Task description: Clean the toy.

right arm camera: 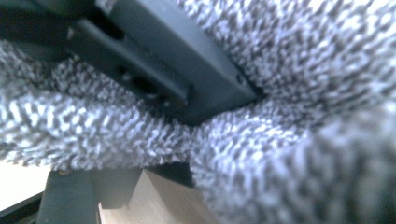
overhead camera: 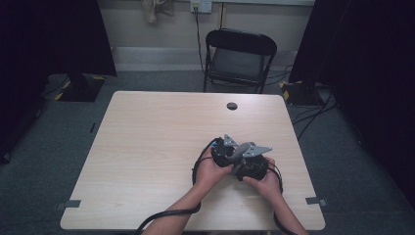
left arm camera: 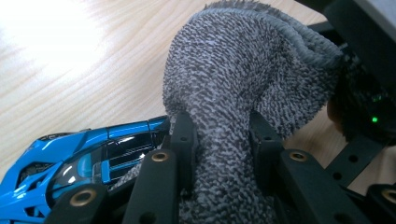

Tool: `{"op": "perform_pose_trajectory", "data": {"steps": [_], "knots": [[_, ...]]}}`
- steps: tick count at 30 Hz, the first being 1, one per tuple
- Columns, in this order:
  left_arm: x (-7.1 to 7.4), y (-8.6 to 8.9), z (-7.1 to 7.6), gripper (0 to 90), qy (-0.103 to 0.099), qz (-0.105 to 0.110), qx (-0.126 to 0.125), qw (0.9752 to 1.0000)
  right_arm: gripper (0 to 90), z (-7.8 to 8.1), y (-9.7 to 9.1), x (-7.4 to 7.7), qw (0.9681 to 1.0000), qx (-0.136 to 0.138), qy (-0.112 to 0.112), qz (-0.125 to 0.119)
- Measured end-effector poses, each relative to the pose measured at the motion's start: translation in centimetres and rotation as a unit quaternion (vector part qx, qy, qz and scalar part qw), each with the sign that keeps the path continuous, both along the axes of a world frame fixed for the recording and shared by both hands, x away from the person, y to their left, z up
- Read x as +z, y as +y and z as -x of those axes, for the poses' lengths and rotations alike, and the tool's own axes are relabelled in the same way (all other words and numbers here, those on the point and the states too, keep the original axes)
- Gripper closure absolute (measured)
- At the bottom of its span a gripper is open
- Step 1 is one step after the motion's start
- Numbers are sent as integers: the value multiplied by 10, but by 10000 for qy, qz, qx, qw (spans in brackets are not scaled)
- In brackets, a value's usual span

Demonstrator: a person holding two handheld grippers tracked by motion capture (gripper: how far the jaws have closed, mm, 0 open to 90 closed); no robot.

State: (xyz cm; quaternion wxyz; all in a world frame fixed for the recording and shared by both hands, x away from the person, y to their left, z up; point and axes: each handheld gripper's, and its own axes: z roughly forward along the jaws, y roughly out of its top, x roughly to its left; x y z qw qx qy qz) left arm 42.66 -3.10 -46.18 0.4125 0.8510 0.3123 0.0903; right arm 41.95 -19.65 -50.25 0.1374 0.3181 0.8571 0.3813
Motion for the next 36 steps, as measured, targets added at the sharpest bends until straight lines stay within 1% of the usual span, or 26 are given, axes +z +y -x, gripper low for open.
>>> {"op": "perform_pose_trajectory", "data": {"steps": [2, 7, 11, 15, 24, 27, 31, 34, 36], "knots": [[-1, -1, 2, 689, -90, -53, -29, 9999, 235, 0, 0, 0, 10000, 0, 1, 0], [-1, -1, 2, 689, -139, -111, -83, 9998, 235, 0, 0, 0, 10000, -7, -5, 0], [-1, -1, 2, 689, -151, -106, -86, 9998, 235, 0, 0, 0, 10000, -8, -5, -2], [0, 0, 1, 688, -194, -175, -103, 9996, 235, 0, 0, 0, 10000, -8, -5, -1], [1, 8, -5, 687, -189, -209, 28, 9996, 235, 0, 0, 0, 10000, -9, 3, -3], [2, 11, -7, 687, -242, -265, 58, 9993, 235, 0, 0, 0, 10000, -9, 5, -3], [2, 16, -11, 684, -238, -244, 173, 9993, 235, 0, 0, 0, 10000, -9, 4, -3], [2, 20, -14, 683, -229, -290, 254, 9990, 235, 0, 0, 0, 10000, -10, 5, -4], [2, 23, -16, 683, -189, -258, 317, 9990, 235, 0, 0, 0, 10000, -10, 3, -3]]}}
